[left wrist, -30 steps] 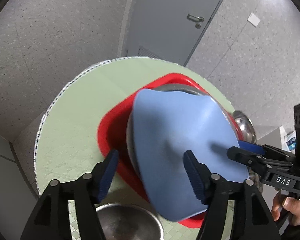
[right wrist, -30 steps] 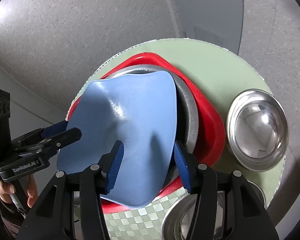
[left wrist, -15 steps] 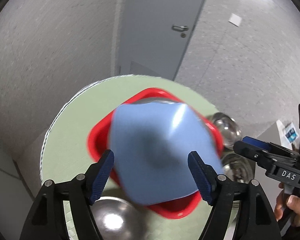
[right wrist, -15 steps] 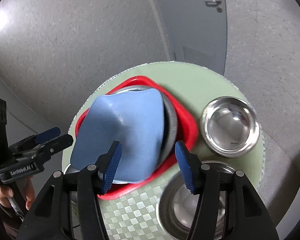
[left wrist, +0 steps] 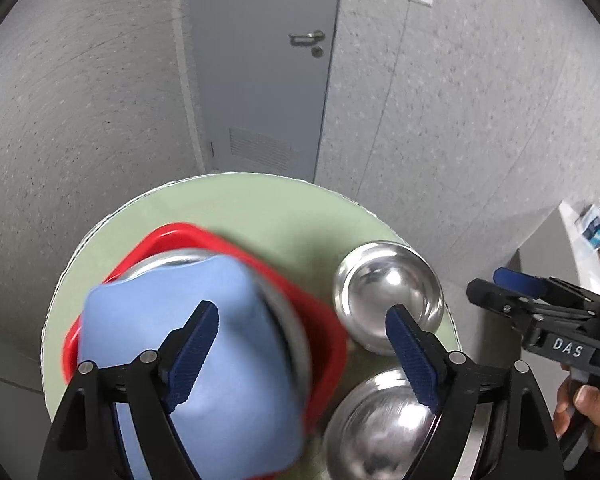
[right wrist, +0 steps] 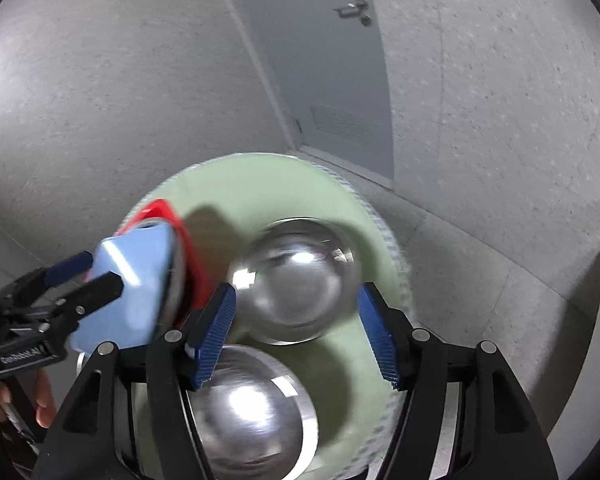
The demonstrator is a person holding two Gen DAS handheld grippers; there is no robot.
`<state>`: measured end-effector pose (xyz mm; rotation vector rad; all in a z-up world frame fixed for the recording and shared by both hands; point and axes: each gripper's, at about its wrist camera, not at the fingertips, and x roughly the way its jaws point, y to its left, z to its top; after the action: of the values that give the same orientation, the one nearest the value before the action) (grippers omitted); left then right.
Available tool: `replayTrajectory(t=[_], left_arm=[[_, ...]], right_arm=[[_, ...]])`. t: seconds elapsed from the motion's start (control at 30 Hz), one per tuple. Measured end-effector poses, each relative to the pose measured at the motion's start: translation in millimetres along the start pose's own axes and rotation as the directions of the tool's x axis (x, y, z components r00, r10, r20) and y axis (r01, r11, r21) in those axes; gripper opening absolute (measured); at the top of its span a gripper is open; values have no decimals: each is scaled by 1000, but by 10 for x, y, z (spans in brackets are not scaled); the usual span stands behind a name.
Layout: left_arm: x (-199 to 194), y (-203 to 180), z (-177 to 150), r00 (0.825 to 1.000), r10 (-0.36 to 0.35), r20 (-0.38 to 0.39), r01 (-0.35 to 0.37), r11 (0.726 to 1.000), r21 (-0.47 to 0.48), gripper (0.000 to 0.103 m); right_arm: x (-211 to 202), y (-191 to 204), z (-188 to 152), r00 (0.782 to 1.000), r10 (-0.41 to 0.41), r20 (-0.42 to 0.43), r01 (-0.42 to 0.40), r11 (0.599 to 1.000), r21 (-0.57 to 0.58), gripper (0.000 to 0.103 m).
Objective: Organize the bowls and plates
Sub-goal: 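Reach both grippers to a medium steel bowl and grasp its rim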
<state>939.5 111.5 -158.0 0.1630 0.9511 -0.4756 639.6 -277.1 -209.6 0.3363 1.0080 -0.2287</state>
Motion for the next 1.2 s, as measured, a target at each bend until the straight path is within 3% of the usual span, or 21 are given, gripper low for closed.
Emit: replayTrajectory(t=[0.27,0.43,0.53,0.8,1.2], left_arm=[[787,-512,352,987,102,-122,-96,994,49,84],[1172,-714,400,966,182,-181,-165,981,106,83],[1315,-818,463,952,252,-173,-224,960,165,83],[1632,-1073,655,951,237,-197,-195,958,208,78],[2159,-1062,767,949,166,-269,-101,965,242,52]], right_arm=[[600,-399,89,989,65,-133,-64,998,11,65],[919,-494,29,974,119,-193,-114,993,37,61],[1057,-524,17,965,140,-221,-131,990,53,57],[1133,-605,53,959,174,-224,-162,984,71,49],[1101,-617,-8,955,203,-217,-184,978,101,39]])
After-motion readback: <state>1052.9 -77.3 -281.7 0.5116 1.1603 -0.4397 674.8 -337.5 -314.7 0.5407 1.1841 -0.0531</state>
